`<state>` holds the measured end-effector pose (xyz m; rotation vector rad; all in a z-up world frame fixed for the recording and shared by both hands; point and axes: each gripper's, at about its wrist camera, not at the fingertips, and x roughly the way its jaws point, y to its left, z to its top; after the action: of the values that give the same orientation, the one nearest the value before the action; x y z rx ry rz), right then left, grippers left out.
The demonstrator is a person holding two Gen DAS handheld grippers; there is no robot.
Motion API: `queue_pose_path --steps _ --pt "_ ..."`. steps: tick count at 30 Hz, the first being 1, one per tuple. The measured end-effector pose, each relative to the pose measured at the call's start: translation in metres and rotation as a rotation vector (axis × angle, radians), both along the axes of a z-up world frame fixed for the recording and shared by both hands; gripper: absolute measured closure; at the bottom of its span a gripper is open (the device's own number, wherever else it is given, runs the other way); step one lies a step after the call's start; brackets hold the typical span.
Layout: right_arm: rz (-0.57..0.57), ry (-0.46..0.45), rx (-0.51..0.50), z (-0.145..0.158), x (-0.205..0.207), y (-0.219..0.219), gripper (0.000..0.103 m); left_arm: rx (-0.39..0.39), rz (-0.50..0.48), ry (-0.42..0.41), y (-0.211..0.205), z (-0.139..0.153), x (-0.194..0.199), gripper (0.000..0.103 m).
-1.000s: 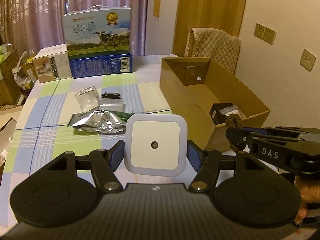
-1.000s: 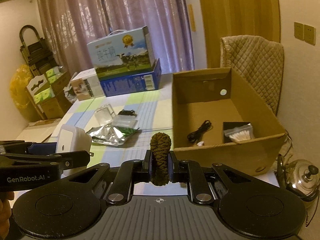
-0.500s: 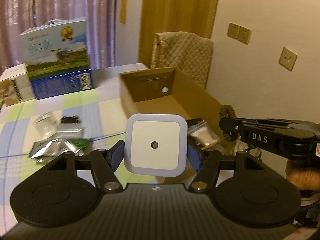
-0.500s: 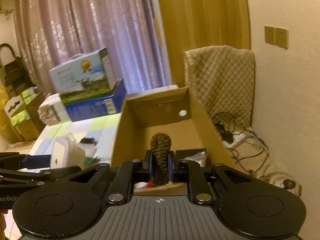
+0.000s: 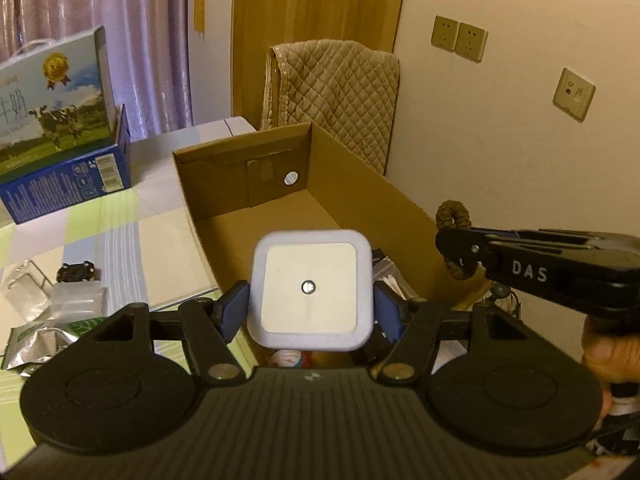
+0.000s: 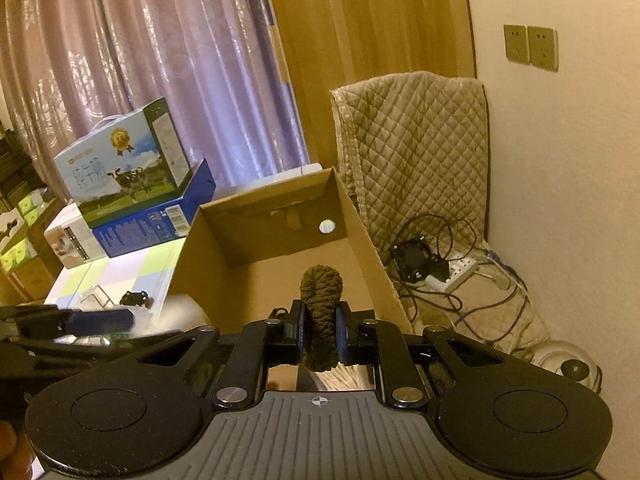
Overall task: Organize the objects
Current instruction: 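Carry the night light to the cardboard box with the left tool while the right tool carries the hair tie, then open both tools to drop the items into the box and move back over the table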
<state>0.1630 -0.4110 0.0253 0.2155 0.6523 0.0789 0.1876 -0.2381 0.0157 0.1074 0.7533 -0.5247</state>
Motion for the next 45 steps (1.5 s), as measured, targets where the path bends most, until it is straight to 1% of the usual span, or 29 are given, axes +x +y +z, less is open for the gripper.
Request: queue_pose_path --steps 1,2,5,10,13,14,15,16,17,18,22,25,32,38,45 --pt "0.001 0.003 0.006 -0.001 0.001 0.0 0.091 0.0 0.006 -0.005 0.0 0.0 0.002 0.035" --pt "0.003 0.006 0.012 -0.002 0.001 0.0 0.091 -0.002 0.009 -0.013 0.002 0.002 0.004 0.028" --pt "0.014 0.012 0.041 -0.005 0.004 0.002 0.091 -0.023 0.021 -0.026 0.011 0.009 0.005 0.028" --pt "0.046 0.013 0.081 -0.002 0.008 0.011 0.091 -0.056 0.088 -0.027 0.038 0.015 0.001 0.027" --pt "0.068 0.005 0.104 0.001 0.013 0.016 0.09 -0.071 0.124 -0.027 0.055 0.017 -0.005 0.025" --pt "0.078 0.0 0.108 0.002 0.014 0.018 0.083 -0.071 0.132 -0.027 0.061 0.017 -0.008 0.025" --pt "0.079 -0.003 0.105 0.003 0.015 0.021 0.061 -0.072 0.142 -0.027 0.066 0.017 -0.01 0.025" --pt "0.077 -0.012 0.095 0.004 0.016 0.023 0.048 -0.074 0.151 -0.026 0.071 0.017 -0.013 0.025" --pt "0.077 -0.031 0.085 0.005 0.015 0.024 0.033 -0.072 0.158 -0.022 0.075 0.016 -0.014 0.025" --pt "0.078 -0.044 0.08 0.006 0.014 0.025 0.032 -0.067 0.166 -0.018 0.08 0.015 -0.016 0.025" --pt "0.055 -0.039 0.099 0.01 0.01 0.024 0.032 -0.063 0.21 -0.01 0.1 0.011 -0.021 0.025" --pt "0.042 -0.034 0.083 0.012 0.004 0.026 0.032 -0.065 0.246 -0.001 0.118 0.008 -0.026 0.025" --pt "0.049 -0.041 0.12 0.023 -0.016 0.04 0.032 -0.06 0.296 0.0 0.153 0.007 -0.043 0.025" --pt "0.107 -0.056 0.139 0.03 -0.033 0.075 0.032 -0.033 0.339 -0.014 0.181 0.007 -0.067 0.023" --pt "0.226 -0.056 0.122 0.028 -0.044 0.133 0.032 -0.018 0.431 -0.011 0.231 0.004 -0.09 0.022"
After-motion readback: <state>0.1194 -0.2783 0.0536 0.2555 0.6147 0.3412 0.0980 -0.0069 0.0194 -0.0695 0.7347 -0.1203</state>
